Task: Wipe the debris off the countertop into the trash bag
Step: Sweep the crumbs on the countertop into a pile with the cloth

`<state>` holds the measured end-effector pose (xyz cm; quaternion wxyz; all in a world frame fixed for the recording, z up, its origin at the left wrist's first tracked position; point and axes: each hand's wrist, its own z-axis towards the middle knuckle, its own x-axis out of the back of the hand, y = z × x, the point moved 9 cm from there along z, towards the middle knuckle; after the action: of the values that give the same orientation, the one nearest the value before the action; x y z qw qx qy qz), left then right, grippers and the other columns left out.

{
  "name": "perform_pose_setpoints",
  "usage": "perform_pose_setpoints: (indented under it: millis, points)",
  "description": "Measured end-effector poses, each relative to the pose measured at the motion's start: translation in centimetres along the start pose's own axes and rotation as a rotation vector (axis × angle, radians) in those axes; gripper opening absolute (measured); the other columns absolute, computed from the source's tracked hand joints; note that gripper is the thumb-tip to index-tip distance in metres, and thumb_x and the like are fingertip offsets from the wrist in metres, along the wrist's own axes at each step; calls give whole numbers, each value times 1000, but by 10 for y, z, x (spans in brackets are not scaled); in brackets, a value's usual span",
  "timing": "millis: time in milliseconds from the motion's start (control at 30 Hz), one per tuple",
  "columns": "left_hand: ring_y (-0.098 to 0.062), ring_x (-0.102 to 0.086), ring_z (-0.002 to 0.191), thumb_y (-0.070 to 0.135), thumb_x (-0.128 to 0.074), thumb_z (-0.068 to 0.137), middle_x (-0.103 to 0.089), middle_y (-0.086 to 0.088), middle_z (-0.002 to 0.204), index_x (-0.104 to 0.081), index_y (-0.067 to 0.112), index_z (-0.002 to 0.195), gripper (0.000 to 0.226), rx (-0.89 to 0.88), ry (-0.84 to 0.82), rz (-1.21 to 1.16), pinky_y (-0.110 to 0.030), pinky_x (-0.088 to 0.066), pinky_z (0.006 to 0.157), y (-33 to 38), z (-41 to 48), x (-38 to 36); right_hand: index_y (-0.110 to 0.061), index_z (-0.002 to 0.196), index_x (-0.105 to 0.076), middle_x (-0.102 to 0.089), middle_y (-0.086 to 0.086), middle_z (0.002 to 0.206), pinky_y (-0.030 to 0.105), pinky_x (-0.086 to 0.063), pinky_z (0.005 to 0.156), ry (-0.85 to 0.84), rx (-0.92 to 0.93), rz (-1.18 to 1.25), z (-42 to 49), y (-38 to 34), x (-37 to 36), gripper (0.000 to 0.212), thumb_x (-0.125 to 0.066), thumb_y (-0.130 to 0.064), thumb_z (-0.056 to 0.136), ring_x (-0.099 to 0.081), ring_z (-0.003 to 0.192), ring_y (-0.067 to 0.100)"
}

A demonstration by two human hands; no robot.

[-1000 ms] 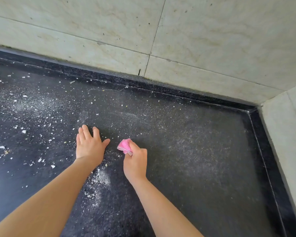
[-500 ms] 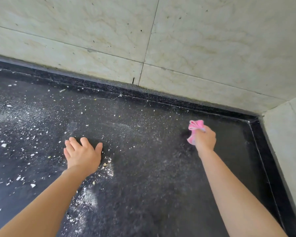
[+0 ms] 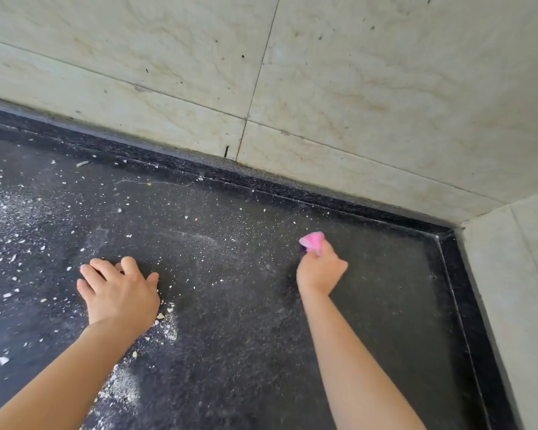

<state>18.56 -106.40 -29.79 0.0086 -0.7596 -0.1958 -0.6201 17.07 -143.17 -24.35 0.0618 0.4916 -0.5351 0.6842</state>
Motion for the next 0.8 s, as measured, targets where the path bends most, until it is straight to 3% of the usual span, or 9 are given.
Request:
perform_pose_setpoints:
  millis: [100, 167, 200, 267, 400, 500, 600, 700, 800]
  points:
    - [-60, -22, 126, 34, -55, 91, -29, -48, 131, -46, -10, 113, 50, 24, -62, 53, -66, -22, 102, 1, 2, 0, -23, 104, -72, -64, 3, 85, 19, -31, 58, -246, 49, 24, -30, -12, -31, 44, -41, 3, 89, -50, 83, 21]
    - [-56, -20, 130, 41, -44, 94, -27, -43, 136, -42, -5, 120, 54, 29, -63, 83, -62, -22, 106, 1, 1, 5, -28, 92, -75, -67, -1, 69, 11, -38, 48, -473, 0, 115, -35, -18, -43, 44, -43, 2, 83, -60, 64, 13]
    - [-56, -21, 130, 42, -43, 94, -28, -43, 136, -42, -5, 121, 54, 19, -63, 99, -62, -23, 105, 2, 1, 5, -32, 84, -75, -68, -4, 61, 13, -44, 50, -522, -33, 137, -28, -17, -41, 45, -46, 3, 77, -61, 55, 9]
    - [-60, -23, 126, 38, -50, 92, -31, -48, 131, -46, -9, 116, 53, -14, -67, 111, -65, -24, 102, 3, 1, 3, -33, 77, -74, -68, -5, 53, 22, -48, 53, -429, -76, 122, 5, -16, -20, 42, -50, 1, 70, -60, 50, 9]
    - [-67, -31, 114, 29, -62, 86, -35, -55, 117, -51, -14, 102, 47, -32, -39, 121, -69, -31, 94, 0, 3, -3, -15, 88, -70, -60, -2, 57, 29, -46, 65, -63, -224, 32, 94, 17, 29, 25, -48, -4, 86, -61, 59, 19]
    - [-68, -36, 102, 24, -69, 81, -39, -56, 107, -52, -15, 93, 45, -36, -10, 107, -69, -37, 83, -1, 3, -1, -6, 96, -67, -61, 5, 73, 39, -51, 81, 48, -271, -72, 132, 37, 31, 25, -44, -2, 87, -65, 90, 31]
    - [-70, -37, 102, 22, -72, 77, -40, -57, 106, -52, -17, 92, 46, -31, -27, 95, -69, -39, 82, -2, 3, -4, -6, 105, -59, -58, 13, 97, 24, -26, 74, 88, -199, -104, 117, 13, 3, 16, -50, -12, 93, -52, 106, 33]
    - [-70, -35, 105, 25, -70, 80, -39, -56, 109, -52, -17, 95, 48, -19, -82, 132, -68, -37, 85, -3, 2, -7, -6, 112, -60, -58, 18, 114, 20, -30, 61, 59, -49, -207, 93, -14, -26, 22, -49, -10, 93, -43, 77, 21]
    - [-63, -24, 124, 40, -43, 95, -28, -50, 131, -44, -10, 117, 54, -7, -137, 140, -58, -29, 103, -2, 1, -4, -14, 114, -65, -65, 13, 102, 25, -28, 55, -81, 171, -301, 78, -28, -49, 34, -43, -5, 90, -33, 63, 14]
